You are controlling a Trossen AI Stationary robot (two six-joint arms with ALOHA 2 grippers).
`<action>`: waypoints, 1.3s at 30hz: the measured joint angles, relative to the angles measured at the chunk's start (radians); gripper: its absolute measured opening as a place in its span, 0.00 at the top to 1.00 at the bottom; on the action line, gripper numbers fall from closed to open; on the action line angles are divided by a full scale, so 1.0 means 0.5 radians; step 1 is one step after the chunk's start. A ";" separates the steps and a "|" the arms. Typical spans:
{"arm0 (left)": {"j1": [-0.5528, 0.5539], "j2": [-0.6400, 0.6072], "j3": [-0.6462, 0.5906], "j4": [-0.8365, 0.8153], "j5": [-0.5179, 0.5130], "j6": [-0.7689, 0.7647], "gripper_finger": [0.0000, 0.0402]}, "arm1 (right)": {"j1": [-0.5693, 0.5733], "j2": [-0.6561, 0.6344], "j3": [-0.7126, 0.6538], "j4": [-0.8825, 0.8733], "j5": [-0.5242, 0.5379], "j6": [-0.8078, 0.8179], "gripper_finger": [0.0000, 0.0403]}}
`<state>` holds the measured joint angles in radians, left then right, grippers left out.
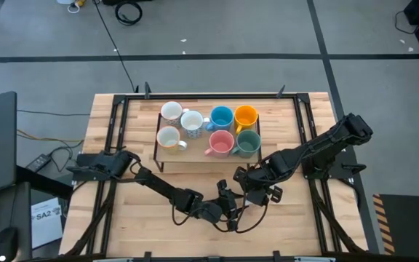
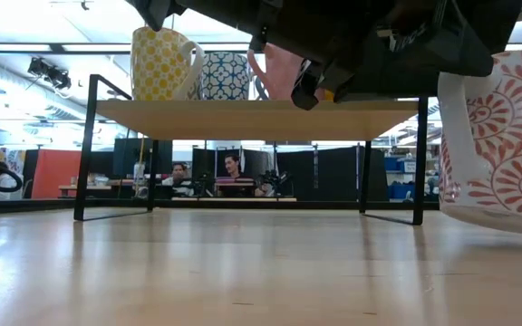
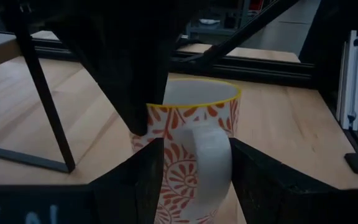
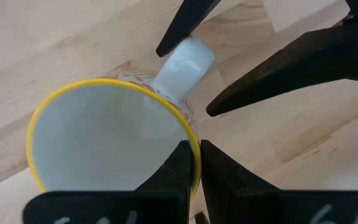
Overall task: Place coffee mugs
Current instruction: Put the orange patterned mug on the shelf
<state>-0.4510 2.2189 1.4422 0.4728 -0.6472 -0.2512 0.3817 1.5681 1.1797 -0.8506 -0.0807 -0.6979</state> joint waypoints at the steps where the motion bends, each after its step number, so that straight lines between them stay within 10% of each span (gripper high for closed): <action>1: 0.003 0.000 0.000 -0.001 0.001 0.000 0.55 | -0.002 0.000 0.000 -0.003 0.000 0.000 0.93; 21: 0.004 0.000 0.000 -0.001 -0.001 -0.008 0.80 | -0.001 0.000 0.000 -0.004 0.005 0.216 0.93; 39: -0.007 -0.001 0.000 -0.021 -0.008 0.004 0.79 | 0.001 -0.001 0.001 0.013 0.000 0.203 0.86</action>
<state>-0.4547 2.2185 1.4422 0.4625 -0.6510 -0.2493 0.3822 1.5675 1.1802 -0.8443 -0.0804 -0.5964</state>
